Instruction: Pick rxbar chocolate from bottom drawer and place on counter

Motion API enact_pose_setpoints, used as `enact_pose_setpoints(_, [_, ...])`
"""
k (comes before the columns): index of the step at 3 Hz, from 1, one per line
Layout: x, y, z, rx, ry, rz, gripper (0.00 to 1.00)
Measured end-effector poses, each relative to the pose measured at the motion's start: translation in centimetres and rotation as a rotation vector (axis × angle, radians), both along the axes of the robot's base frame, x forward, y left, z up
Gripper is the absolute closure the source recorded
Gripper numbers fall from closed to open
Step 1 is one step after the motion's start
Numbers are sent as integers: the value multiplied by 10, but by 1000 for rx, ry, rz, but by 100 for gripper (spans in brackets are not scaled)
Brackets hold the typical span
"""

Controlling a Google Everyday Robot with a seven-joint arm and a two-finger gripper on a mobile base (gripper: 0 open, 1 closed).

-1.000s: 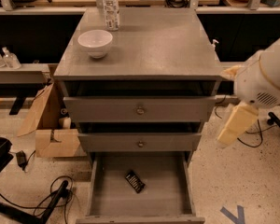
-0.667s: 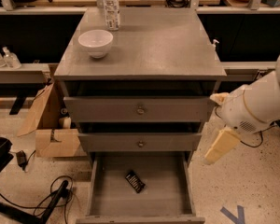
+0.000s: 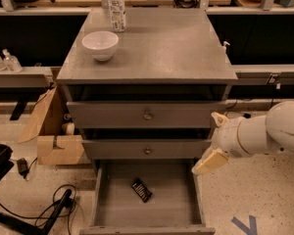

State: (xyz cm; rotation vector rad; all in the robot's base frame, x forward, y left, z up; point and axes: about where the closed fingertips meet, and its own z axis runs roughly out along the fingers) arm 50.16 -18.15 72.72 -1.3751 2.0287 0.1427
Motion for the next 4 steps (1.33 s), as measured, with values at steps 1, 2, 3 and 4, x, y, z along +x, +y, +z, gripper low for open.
enact_pose_setpoints(1, [10, -2, 9, -6, -43, -19, 0])
enact_pose_setpoints(2, [8, 4, -9, 14, -20, -20, 0])
enact_pose_setpoints(3, [10, 20, -89, 118, -5, -57, 0])
enact_pose_setpoints(4, [21, 26, -147, 163, -30, -86, 0])
